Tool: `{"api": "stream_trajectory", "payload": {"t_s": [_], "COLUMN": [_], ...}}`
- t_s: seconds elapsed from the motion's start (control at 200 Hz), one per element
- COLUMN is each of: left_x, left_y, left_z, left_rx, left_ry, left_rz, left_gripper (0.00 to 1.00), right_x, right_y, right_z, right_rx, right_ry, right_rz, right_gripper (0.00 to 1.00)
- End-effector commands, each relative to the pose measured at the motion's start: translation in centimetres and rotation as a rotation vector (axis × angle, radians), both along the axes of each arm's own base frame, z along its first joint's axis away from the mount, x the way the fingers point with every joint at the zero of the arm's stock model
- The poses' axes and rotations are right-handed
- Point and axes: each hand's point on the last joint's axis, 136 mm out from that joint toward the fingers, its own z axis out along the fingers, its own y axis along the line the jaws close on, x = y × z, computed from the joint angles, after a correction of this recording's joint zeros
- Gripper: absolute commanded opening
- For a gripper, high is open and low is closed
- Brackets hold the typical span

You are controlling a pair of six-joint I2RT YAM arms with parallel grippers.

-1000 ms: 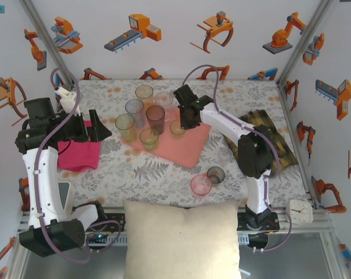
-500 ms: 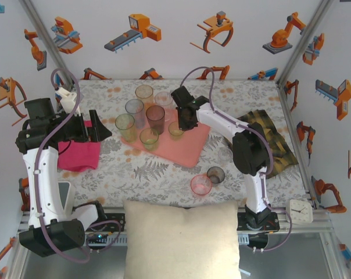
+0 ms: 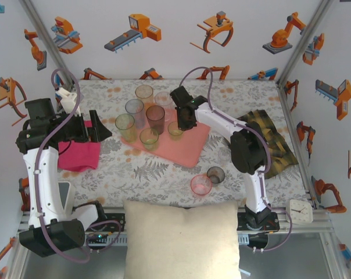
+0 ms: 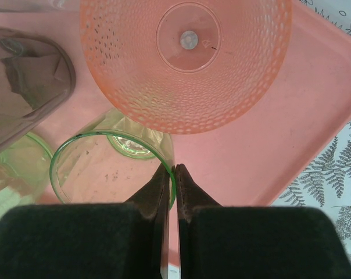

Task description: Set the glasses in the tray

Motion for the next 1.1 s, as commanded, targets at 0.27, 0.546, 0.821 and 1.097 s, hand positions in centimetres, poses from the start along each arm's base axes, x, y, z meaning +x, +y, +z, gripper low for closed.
{"api": "stream_trajectory", "payload": {"t_s": [0.27, 0.546, 0.821, 1.097], "left_x": [-0.3, -0.4, -0.4, -0.4], "left_y": [-0.1, -0.1, -0.1, -0.2], "left_z": [0.3, 0.3, 0.4, 0.6], "left_rx": [-0.001, -0.001, -0.002, -0.004], "left_ry": [-0.025, -0.026, -0.028, -0.032], "left_rz": [-0.011, -0.011, -0.011, -0.011], "left_gripper": [0.97, 0.97, 0.97, 0.97], "right_x": [0.2, 0.4, 0.4, 0.2], "right_y": [0.3, 0.4, 0.4, -0.2], "right_z": [0.7, 0.9, 1.1, 2.6], "right_rx": [-0.001, -0.005, -0.004, -0.014], "right_ry": [-0.018, -0.017, -0.018, -0.043], "right_rz": [-0.008, -0.003, -0.003, -0.005], "right_gripper": [0.12, 0.19, 0.25, 0.29]}}
